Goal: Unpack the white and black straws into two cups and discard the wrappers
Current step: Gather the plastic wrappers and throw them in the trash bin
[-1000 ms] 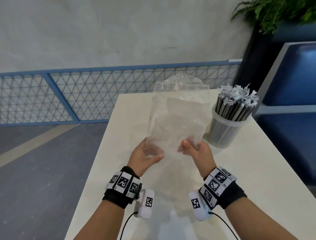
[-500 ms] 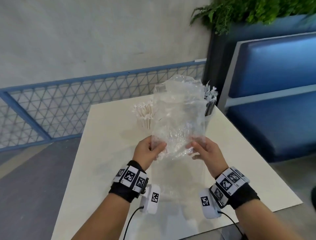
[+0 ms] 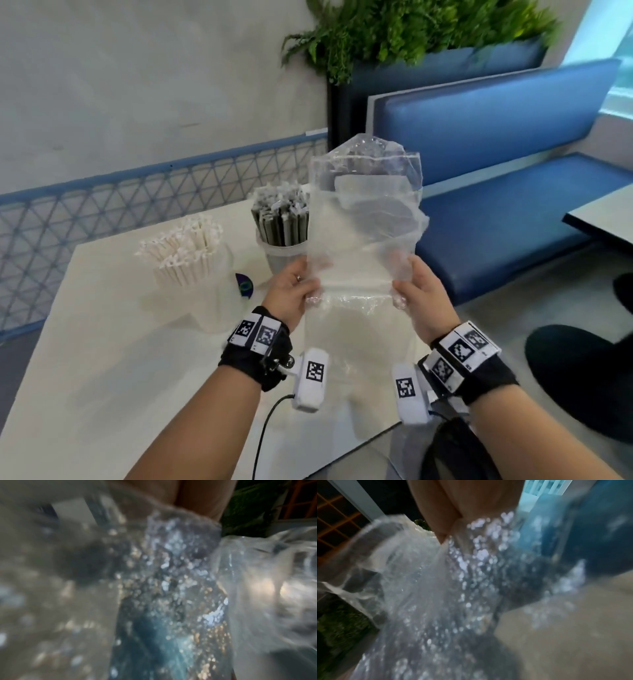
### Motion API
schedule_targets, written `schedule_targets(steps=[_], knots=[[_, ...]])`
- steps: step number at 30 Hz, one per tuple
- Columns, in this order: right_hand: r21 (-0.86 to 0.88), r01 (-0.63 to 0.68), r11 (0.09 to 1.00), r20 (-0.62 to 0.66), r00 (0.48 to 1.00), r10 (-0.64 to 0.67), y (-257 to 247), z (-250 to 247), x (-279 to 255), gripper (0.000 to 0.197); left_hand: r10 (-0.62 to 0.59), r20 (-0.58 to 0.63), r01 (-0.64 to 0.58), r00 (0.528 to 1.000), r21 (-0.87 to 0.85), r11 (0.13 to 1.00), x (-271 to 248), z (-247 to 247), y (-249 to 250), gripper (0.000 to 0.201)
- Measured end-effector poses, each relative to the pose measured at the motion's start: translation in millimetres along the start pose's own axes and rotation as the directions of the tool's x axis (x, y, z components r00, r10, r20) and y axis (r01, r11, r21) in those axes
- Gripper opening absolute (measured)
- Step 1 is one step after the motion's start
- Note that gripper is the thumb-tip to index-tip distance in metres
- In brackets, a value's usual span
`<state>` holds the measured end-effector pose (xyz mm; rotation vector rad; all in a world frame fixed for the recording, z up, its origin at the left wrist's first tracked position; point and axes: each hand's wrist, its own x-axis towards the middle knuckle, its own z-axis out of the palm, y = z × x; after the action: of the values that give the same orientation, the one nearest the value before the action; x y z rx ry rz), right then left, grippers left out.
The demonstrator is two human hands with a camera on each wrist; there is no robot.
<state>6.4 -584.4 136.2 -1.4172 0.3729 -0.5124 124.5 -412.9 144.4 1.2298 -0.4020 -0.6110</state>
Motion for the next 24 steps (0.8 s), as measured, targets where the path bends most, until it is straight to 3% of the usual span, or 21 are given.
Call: schedule_targets(steps=[4, 6, 8, 9, 12, 14, 15, 18, 22, 24], knots=[[-0.043, -0.034, 0.998, -0.112, 0.993, 0.029, 2.1, -45.6, 4.8, 0.025, -0.171, 0.015, 0.172, 0.985, -0.116, 0.978, 20.4, 39.2, -8.6, 0.032], [0.099, -0.067, 0.993, -0.12, 0.99, 0.079, -3.7, -64.6, 3.3, 0.012, -0.243, 0.043, 0.247, 0.969, -0.101, 0.964, 27.2, 56.8, -10.1, 0.03], [0.145, -0.094, 0.985, -0.106, 0.988, 0.11, -8.1, -81.4, 2.0, 0.027, -0.31, 0.109, 0.308, 0.945, 0.034, 0.951, 34.1, 71.5, -14.3, 0.038], [0.085, -0.11, 0.99, -0.15, 0.981, 0.121, -5.5, -90.0, 3.8, 0.033, -0.339, 0.144, 0.326, 0.93, 0.108, 0.939, 38.1, 78.3, -17.5, 0.048], [-0.053, -0.134, 0.99, -0.309, 0.945, 0.111, 0.9, -114.3, 5.2, 0.036, -0.431, 0.214, 0.378, 0.877, 0.249, 0.892, 50.7, 96.7, -28.0, 0.077], [-0.054, -0.109, 0.993, -0.362, 0.928, 0.083, -3.7, -120.6, 5.6, 0.037, -0.488, 0.231, 0.412, 0.842, 0.308, 0.857, 60.0, 106.0, -32.4, 0.082], [0.038, -0.095, 0.995, -0.389, 0.915, 0.102, -5.9, -123.9, 6.6, 0.032, -0.505, 0.251, 0.417, 0.825, 0.333, 0.846, 65.0, 109.4, -33.3, 0.08], [0.268, -0.039, 0.963, -0.446, 0.881, 0.16, -5.2, -135.6, 10.1, 0.019, -0.531, 0.336, 0.404, 0.778, 0.38, 0.832, 77.7, 119.9, -33.5, 0.064], [0.262, -0.003, 0.965, -0.547, 0.824, 0.151, 1.0, -147.1, 12.7, 0.025, -0.419, 0.434, 0.155, 0.798, 0.524, 0.837, 93.9, 136.2, -44.7, 0.041], [0.259, 0.004, 0.966, -0.581, 0.799, 0.152, -3.1, -155.5, 12.6, 0.025, -0.424, 0.506, 0.103, 0.751, 0.544, 0.833, 101.1, 145.6, -50.6, 0.038]])
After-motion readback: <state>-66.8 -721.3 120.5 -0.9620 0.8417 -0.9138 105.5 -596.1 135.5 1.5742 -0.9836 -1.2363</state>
